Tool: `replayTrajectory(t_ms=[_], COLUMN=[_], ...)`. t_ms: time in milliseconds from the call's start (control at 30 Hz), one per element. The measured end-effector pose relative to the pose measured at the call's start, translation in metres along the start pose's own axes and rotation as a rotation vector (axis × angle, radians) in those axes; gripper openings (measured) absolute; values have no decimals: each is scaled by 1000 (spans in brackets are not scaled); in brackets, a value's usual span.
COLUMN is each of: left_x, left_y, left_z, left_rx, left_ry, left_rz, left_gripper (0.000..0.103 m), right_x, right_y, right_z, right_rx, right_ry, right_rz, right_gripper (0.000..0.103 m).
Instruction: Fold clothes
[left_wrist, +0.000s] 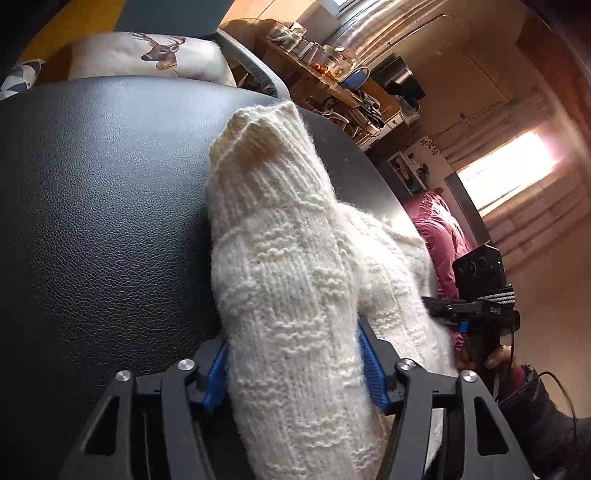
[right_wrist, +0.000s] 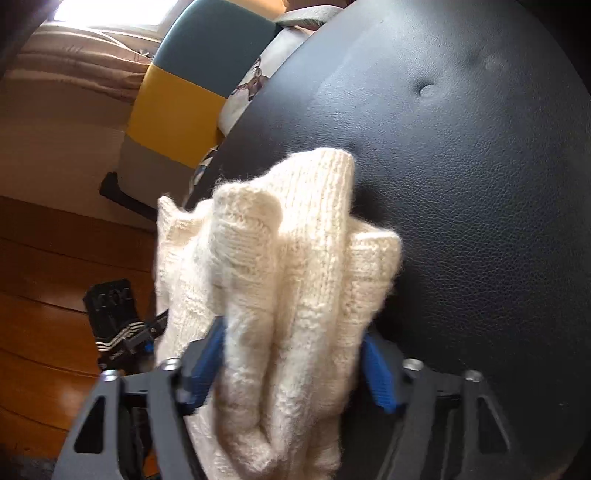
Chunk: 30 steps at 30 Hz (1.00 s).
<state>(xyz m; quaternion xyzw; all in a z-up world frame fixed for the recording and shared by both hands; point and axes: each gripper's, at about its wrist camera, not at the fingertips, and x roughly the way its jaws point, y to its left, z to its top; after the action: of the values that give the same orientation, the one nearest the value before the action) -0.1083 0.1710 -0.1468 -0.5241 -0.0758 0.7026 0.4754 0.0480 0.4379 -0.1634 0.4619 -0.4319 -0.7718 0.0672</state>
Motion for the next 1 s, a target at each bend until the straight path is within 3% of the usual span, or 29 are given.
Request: replayTrajectory(t_ms=[100, 267, 367, 500, 633, 767, 900, 1000], left_x=[-7, -25, -31, -20, 15, 70, 132, 190], left_y=[-7, -19, -44, -96, -153, -195, -223, -224], left_z=[-11, -34, -29, -3, 43, 92, 114, 121], left_rx=[13, 7, 66, 215, 343, 399, 472, 465], left_ry=[-47, -121, -149, -141, -109, -53, 39, 124], left_rz=[30, 53, 18, -12, -59, -97, -52, 27], left_gripper=[48, 45, 44, 44, 44, 44, 44, 44], right_x=[-2, -23, -39, -92, -148, -195, -204, -199], right_y=[15, 24, 29, 30, 19, -22, -80, -128], right_z=[-10, -30, -41, -43, -33, -11, 2, 5], right_rx=[-52, -85, -106, -135, -100, -7, 101, 181], right_ry=[-57, -138, -186, -281, -427, -542, -555, -526], right_rz=[-36, -6, 12, 10, -30, -89, -166, -246], right_gripper=[36, 34, 34, 34, 34, 34, 34, 34])
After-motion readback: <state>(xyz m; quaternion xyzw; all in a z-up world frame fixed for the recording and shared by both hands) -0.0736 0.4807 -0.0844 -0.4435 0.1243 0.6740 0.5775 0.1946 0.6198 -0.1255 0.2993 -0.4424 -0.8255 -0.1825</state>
